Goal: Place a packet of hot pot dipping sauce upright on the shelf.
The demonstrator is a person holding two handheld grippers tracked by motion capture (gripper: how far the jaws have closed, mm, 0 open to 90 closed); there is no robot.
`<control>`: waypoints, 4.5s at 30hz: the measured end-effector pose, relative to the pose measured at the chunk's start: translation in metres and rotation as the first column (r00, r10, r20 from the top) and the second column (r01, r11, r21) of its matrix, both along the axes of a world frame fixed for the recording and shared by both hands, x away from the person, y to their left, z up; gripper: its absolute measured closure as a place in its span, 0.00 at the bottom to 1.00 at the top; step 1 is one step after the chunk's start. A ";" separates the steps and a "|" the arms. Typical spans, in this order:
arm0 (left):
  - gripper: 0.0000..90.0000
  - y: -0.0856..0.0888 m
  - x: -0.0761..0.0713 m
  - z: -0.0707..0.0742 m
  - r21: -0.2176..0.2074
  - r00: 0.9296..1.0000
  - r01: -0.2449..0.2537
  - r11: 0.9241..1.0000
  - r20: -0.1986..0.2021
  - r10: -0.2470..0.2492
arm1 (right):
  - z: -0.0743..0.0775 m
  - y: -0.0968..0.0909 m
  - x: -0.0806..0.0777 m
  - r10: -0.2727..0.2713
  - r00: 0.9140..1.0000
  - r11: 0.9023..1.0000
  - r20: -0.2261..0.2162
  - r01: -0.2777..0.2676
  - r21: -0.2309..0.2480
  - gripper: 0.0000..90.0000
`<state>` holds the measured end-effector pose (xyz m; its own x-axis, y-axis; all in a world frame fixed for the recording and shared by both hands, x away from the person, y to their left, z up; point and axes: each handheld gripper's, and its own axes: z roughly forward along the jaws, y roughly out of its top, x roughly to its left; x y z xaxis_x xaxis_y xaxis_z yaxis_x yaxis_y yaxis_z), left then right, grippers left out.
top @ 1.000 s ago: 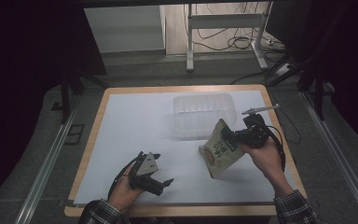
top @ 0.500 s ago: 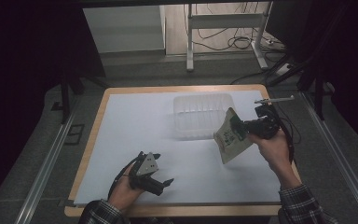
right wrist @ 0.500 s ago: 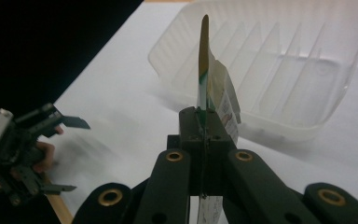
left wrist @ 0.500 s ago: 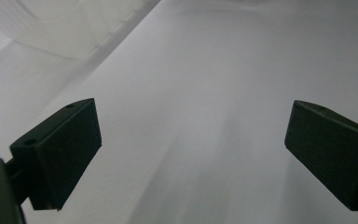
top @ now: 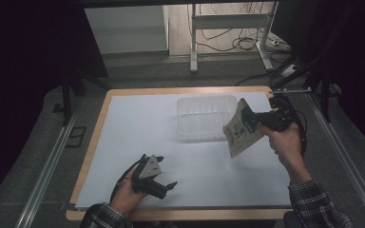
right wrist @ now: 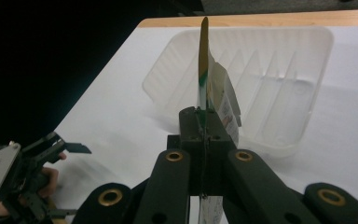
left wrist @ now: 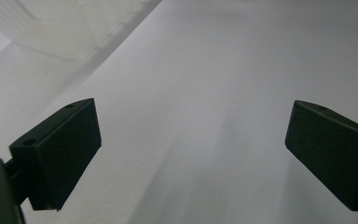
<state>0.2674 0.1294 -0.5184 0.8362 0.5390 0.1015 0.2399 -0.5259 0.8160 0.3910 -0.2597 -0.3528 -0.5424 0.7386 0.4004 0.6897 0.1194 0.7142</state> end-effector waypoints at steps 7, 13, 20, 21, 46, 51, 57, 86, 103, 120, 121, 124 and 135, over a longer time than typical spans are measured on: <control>0.03 0.001 0.000 0.001 -0.017 1.000 -0.005 1.000 0.000 0.005 | 0.002 -0.002 0.012 -0.034 0.999 0.999 -0.007 0.034 0.003 0.99; 0.03 0.002 0.000 0.002 -0.026 1.000 -0.007 1.000 0.002 0.008 | 0.003 -0.001 0.023 -0.054 0.998 0.999 -0.015 0.054 0.008 0.99; 0.03 0.003 0.000 0.003 -0.038 1.000 -0.008 0.999 0.003 0.008 | 0.004 0.003 0.039 -0.077 0.997 0.997 -0.028 0.077 0.015 0.99; 0.03 0.004 0.000 0.003 -0.040 1.000 -0.008 0.999 0.003 0.009 | 0.005 0.004 0.044 -0.084 0.996 0.996 -0.030 0.084 0.015 0.99; 0.03 0.006 0.000 0.005 -0.052 1.000 0.000 0.999 0.013 0.001 | 0.011 0.020 0.095 -0.150 0.988 0.989 -0.038 0.149 -0.006 0.99; 0.03 0.006 0.000 0.005 -0.055 1.000 0.000 0.999 0.014 0.001 | 0.011 0.025 0.106 -0.165 0.986 0.986 -0.025 0.164 -0.017 0.99; 0.03 0.006 0.000 0.005 -0.055 1.000 0.000 0.998 0.012 0.001 | 0.006 0.030 0.116 -0.180 0.983 0.983 -0.029 0.179 -0.039 0.99; 0.02 0.006 0.000 0.004 -0.056 1.000 -0.006 0.998 -0.005 0.005 | -0.035 0.043 0.137 -0.177 0.982 0.981 -0.060 0.171 -0.092 0.97; 0.01 0.011 0.002 0.007 -0.152 0.999 0.004 0.988 -0.041 -0.010 | -0.027 0.043 0.126 -0.118 0.993 0.985 0.027 0.120 -0.123 0.69; 0.02 0.012 0.001 0.008 -0.120 1.000 0.012 0.993 -0.001 -0.012 | -0.022 0.042 0.110 -0.078 0.993 0.981 0.092 0.093 -0.171 0.49; 0.02 0.012 0.001 0.008 -0.120 1.000 0.011 0.993 -0.002 -0.011 | -0.022 0.042 0.110 -0.078 0.993 0.981 0.092 0.093 -0.171 0.49; 0.02 0.012 0.001 0.008 -0.116 1.000 0.008 0.993 -0.004 -0.009 | -0.021 0.041 0.106 -0.071 0.992 0.980 0.099 0.088 -0.178 0.46; 0.02 0.011 0.002 0.006 -0.102 1.000 -0.002 0.995 -0.012 0.000 | -0.021 0.040 0.098 -0.052 0.993 0.983 0.107 0.070 -0.171 0.39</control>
